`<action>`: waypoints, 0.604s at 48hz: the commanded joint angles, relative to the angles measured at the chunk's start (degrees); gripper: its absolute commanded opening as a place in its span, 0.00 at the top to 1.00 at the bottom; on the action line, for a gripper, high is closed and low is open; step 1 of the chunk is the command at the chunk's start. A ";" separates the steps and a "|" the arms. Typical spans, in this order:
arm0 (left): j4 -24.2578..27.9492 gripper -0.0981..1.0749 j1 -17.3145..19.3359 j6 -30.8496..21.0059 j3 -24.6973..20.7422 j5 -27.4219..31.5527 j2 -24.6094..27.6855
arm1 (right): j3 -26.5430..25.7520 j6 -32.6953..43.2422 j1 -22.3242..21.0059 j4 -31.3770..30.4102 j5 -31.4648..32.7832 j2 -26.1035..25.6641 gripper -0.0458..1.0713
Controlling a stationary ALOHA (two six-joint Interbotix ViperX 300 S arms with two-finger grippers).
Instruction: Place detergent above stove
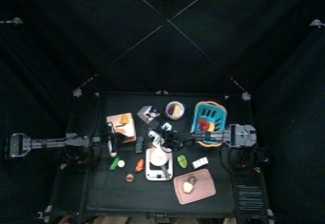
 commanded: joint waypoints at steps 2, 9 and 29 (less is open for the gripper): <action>0.18 0.50 0.09 0.09 -0.70 -0.26 0.09 | -1.05 0.00 -0.70 -1.05 -0.53 0.26 0.39; 0.18 0.50 0.09 0.09 -0.70 -0.26 0.09 | -1.41 0.53 -1.32 -2.46 -0.62 0.97 0.36; 0.09 0.50 0.09 0.09 -0.70 -0.26 0.09 | -1.76 0.53 -1.85 -2.81 -0.62 1.32 0.14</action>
